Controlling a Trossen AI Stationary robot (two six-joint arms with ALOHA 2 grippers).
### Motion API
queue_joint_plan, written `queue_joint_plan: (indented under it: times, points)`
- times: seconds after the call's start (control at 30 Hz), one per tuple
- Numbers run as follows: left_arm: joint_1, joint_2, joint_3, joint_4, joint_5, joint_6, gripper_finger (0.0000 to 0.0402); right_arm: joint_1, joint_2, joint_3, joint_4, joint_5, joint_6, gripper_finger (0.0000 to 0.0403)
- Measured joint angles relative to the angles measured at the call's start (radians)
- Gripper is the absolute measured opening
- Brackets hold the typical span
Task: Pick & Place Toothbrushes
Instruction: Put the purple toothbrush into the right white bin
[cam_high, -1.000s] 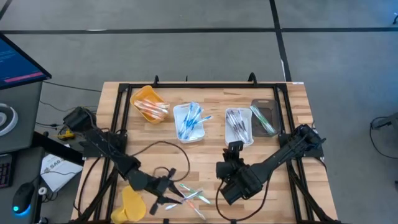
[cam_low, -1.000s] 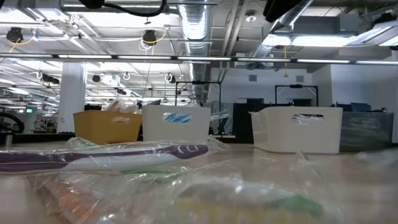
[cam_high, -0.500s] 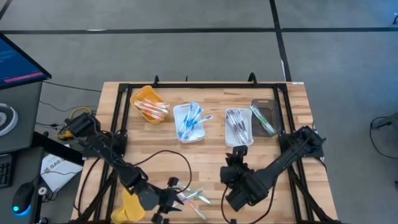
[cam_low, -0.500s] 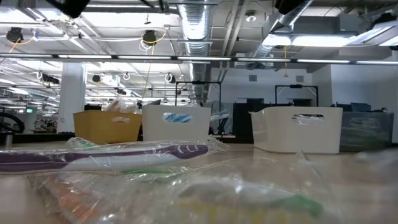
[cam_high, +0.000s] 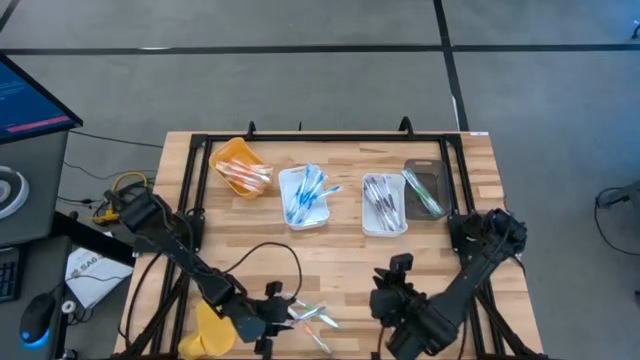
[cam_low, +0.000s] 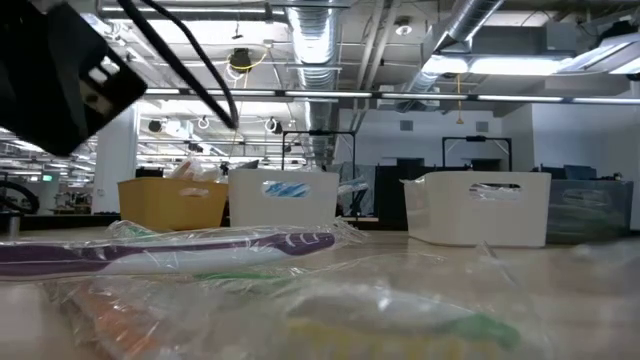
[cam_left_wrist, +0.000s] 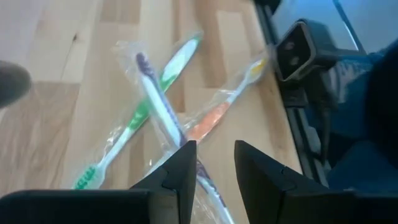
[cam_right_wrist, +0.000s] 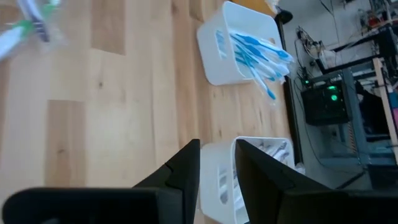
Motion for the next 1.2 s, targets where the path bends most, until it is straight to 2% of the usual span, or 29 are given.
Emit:
queue_joint_plan:
  times: [0.2,0.63,0.83,1.0,1.2]
  points:
    - [-0.002,0.01,0.0,0.002,0.0,-0.053,0.0102,0.036,0.0,0.0,0.008,0.0,0.002,0.0095]
    - [-0.002,0.027,-0.001,0.002,0.001,-0.206,0.0103,0.013,0.0,0.0,0.015,0.007,-0.048,0.0095]
    - [-0.005,0.065,-0.002,0.02,-0.008,-0.267,0.0141,-0.024,0.0,0.0,0.033,0.008,-0.091,0.0095]
    - [-0.005,0.065,-0.002,0.037,-0.023,-0.261,0.018,-0.051,0.0,0.0,0.035,0.008,-0.091,0.0095]
    - [-0.007,0.079,-0.002,0.034,-0.023,-0.257,0.019,-0.06,0.0,0.0,0.048,0.007,-0.096,0.0095]
